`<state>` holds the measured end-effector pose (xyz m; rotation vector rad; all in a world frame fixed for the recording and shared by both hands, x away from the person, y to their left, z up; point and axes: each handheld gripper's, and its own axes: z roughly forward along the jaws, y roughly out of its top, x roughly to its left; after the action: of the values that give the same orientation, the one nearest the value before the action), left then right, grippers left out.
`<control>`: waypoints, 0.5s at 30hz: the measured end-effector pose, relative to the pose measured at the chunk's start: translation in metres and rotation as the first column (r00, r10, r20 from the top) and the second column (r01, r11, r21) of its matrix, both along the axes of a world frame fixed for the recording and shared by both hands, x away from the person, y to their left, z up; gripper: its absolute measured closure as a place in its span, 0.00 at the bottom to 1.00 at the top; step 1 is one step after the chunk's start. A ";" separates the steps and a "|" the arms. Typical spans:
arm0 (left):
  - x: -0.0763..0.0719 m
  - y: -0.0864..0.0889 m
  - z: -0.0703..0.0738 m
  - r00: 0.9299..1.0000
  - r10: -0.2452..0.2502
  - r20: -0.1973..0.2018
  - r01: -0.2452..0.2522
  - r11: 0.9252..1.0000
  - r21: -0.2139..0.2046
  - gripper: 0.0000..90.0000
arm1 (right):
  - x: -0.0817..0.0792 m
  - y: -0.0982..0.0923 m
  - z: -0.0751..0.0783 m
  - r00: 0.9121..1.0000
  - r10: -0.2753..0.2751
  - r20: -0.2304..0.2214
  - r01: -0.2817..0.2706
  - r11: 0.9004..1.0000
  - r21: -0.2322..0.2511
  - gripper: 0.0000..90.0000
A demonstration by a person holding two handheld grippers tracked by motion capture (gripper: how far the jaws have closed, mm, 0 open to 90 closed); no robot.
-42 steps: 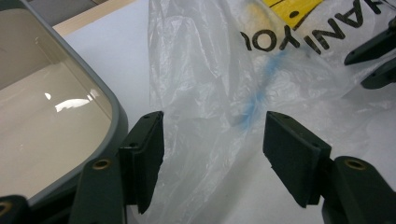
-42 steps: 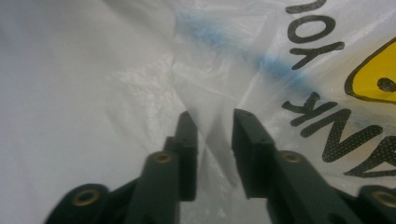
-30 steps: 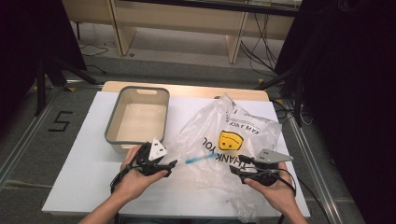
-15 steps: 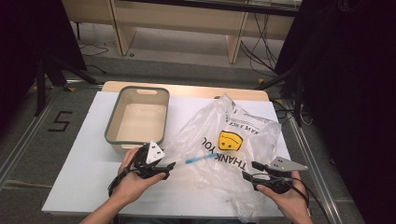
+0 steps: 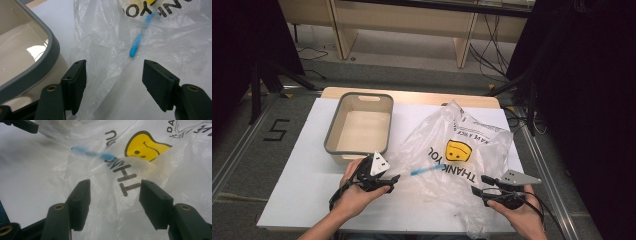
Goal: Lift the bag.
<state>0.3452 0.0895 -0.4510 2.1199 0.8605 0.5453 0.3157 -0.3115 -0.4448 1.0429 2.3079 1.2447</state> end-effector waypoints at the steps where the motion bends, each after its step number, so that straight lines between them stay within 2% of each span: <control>1: 0.000 0.000 0.000 1.000 0.003 -0.001 -0.003 1.000 0.001 0.39 | 0.000 0.001 -0.001 1.000 -0.001 -0.002 0.001 1.000 0.002 0.46; 9: 0.000 -0.001 0.002 1.000 0.020 0.001 -0.020 1.000 -0.003 0.39 | -0.005 0.002 -0.002 1.000 0.017 -0.020 -0.017 1.000 0.008 0.41; 15: 0.002 -0.003 0.001 1.000 0.013 -0.001 -0.013 1.000 0.012 0.39 | -0.008 0.001 -0.001 0.999 0.037 -0.023 -0.037 0.999 0.003 0.39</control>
<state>0.3469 0.0864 -0.4498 2.1264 0.8741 0.5576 0.3080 -0.3101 -0.4458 1.0256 2.3539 1.2557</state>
